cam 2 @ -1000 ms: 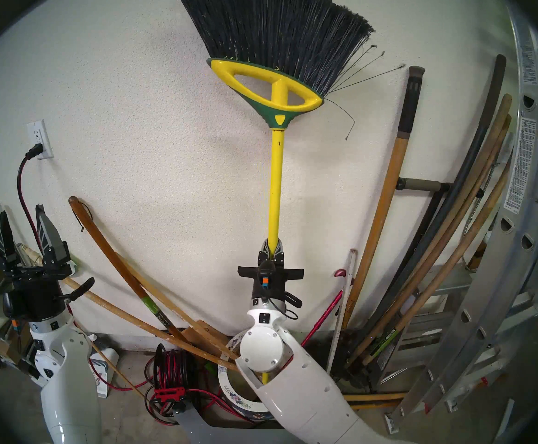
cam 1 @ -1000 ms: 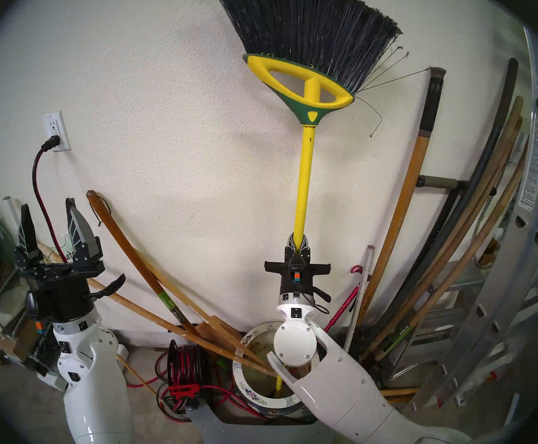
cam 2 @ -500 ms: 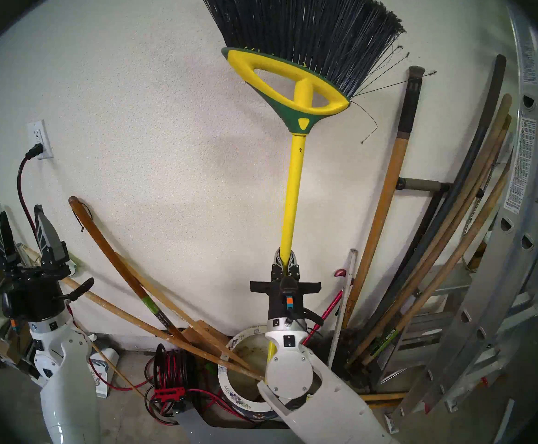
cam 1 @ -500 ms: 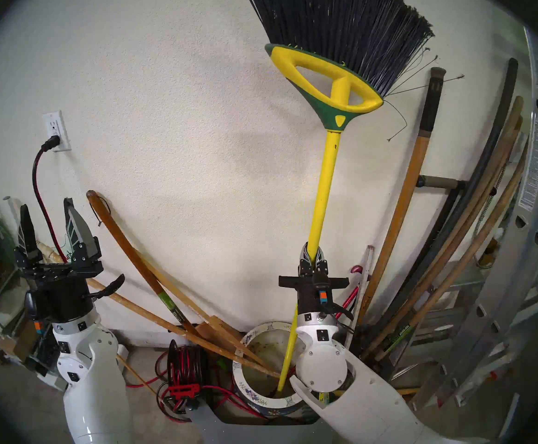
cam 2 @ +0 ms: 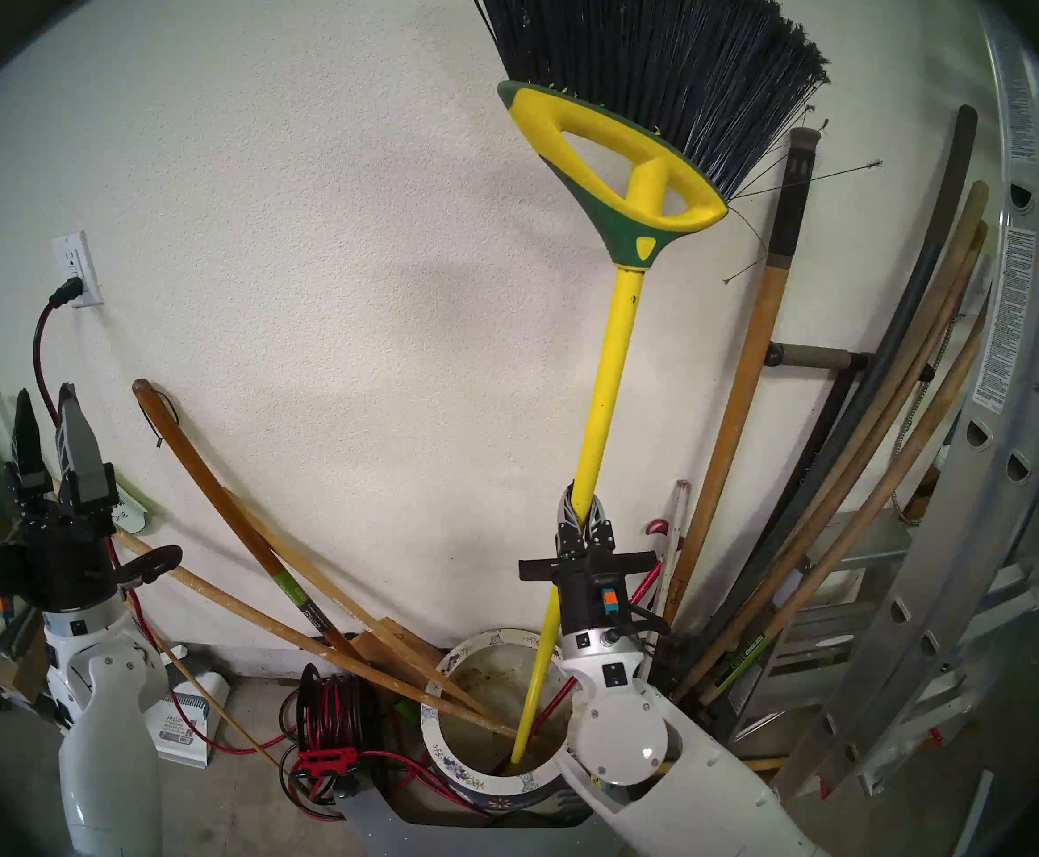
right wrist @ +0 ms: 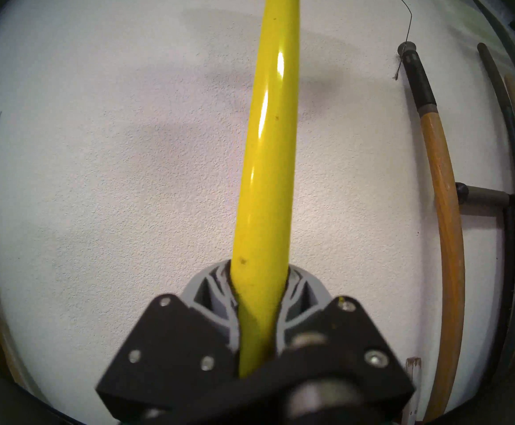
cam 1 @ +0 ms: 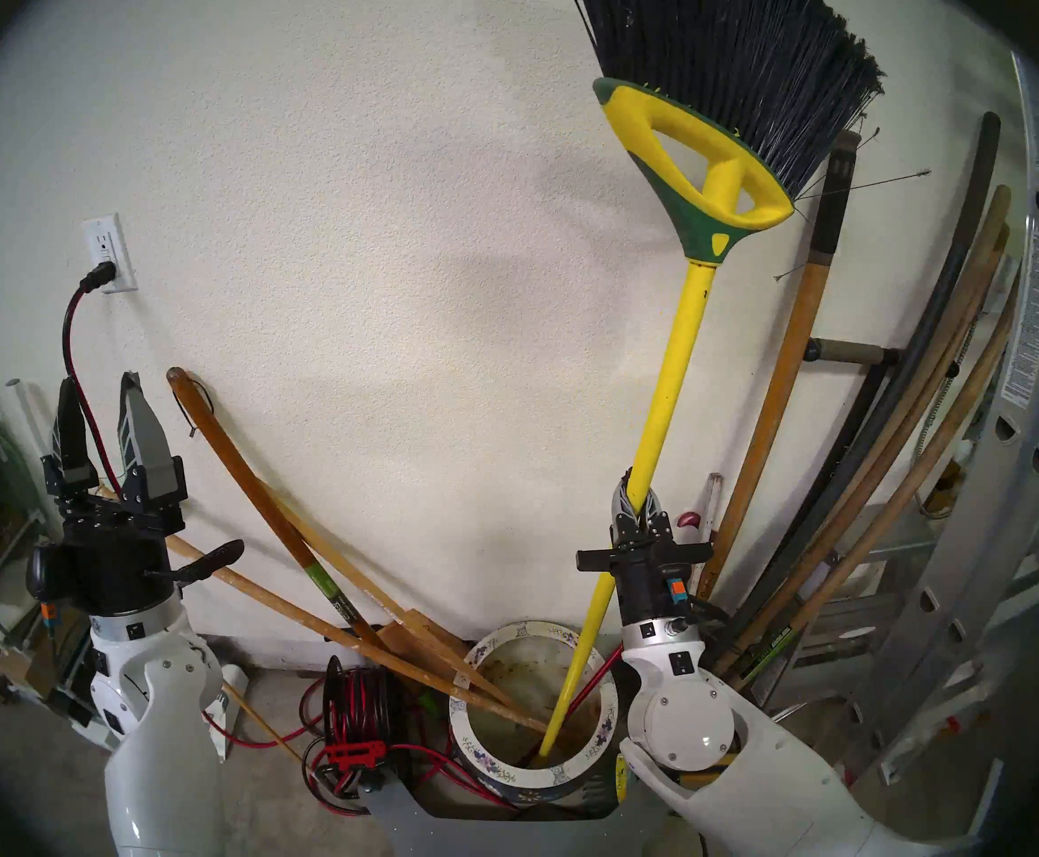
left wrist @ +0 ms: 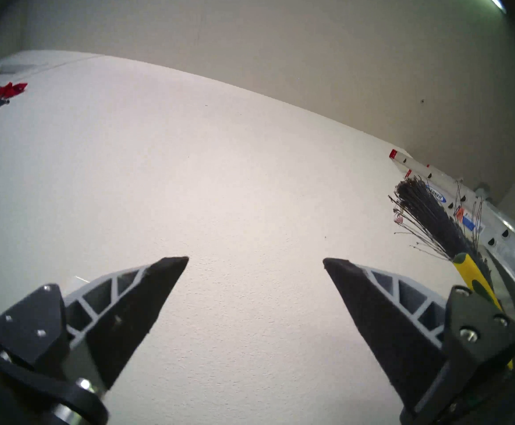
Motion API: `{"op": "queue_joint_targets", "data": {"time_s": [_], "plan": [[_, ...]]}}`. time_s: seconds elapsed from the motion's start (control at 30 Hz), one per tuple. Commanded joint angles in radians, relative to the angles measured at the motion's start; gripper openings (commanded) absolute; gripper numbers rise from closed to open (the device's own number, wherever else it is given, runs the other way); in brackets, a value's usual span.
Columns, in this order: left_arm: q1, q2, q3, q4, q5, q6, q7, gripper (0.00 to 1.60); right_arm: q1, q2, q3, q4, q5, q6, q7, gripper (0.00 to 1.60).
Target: Take wooden sticks or brooms out of the pot
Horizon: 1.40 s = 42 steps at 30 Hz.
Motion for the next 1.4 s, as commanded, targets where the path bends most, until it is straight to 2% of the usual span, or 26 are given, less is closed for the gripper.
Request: {"op": "queue_joint_targets", "data": {"time_s": [0.0,0.03,0.2,0.33,0.67,0.8,0.9,0.93,1.03,1.17,1.3,1.33,1.37], "plan": [[-0.011,0.103,0.008,-0.035,-0.161,0.108,-0.035,1.6,-0.037,0.026,-0.056,-0.052,-0.019,-0.049,0.046,0.0],[-0.02,0.126,0.014,-0.036,-0.208,0.153,-0.047,1.6,-0.04,0.028,-0.074,-0.065,-0.028,-0.06,0.058,0.0],[0.0,0.174,0.078,-0.015,-0.323,0.265,-0.142,1.6,-0.044,0.024,-0.109,-0.081,-0.053,-0.075,0.072,0.0],[0.025,0.173,0.102,0.023,-0.342,0.319,-0.188,1.6,-0.036,0.023,-0.109,-0.083,-0.056,-0.074,0.076,0.0],[0.07,0.171,0.167,0.22,-0.265,0.328,-0.2,1.6,0.004,0.012,-0.082,-0.076,-0.045,-0.063,0.089,0.0],[0.046,0.194,0.177,0.315,-0.277,0.347,-0.266,1.6,0.011,0.005,-0.076,-0.073,-0.038,-0.062,0.097,0.0],[0.046,0.223,0.199,0.37,-0.263,0.366,-0.337,1.6,0.016,-0.001,-0.075,-0.071,-0.033,-0.058,0.102,0.0],[0.053,0.232,0.209,0.374,-0.244,0.365,-0.333,1.6,0.018,-0.005,-0.075,-0.07,-0.031,-0.057,0.103,0.0],[0.02,0.23,0.225,0.441,-0.237,0.357,-0.394,1.6,0.021,-0.015,-0.073,-0.068,-0.021,-0.047,0.104,0.0],[-0.026,0.231,0.247,0.503,-0.241,0.367,-0.436,1.6,0.023,-0.029,-0.065,-0.06,-0.008,-0.03,0.098,0.0],[-0.077,0.228,0.303,0.571,-0.208,0.38,-0.445,1.6,0.02,-0.039,-0.055,-0.055,0.011,-0.016,0.087,0.0],[-0.099,0.225,0.339,0.598,-0.189,0.389,-0.453,1.6,0.017,-0.043,-0.051,-0.054,0.023,-0.012,0.082,0.0],[-0.099,0.225,0.339,0.598,-0.189,0.389,-0.453,1.6,0.017,-0.043,-0.051,-0.054,0.023,-0.012,0.082,0.0]]}}
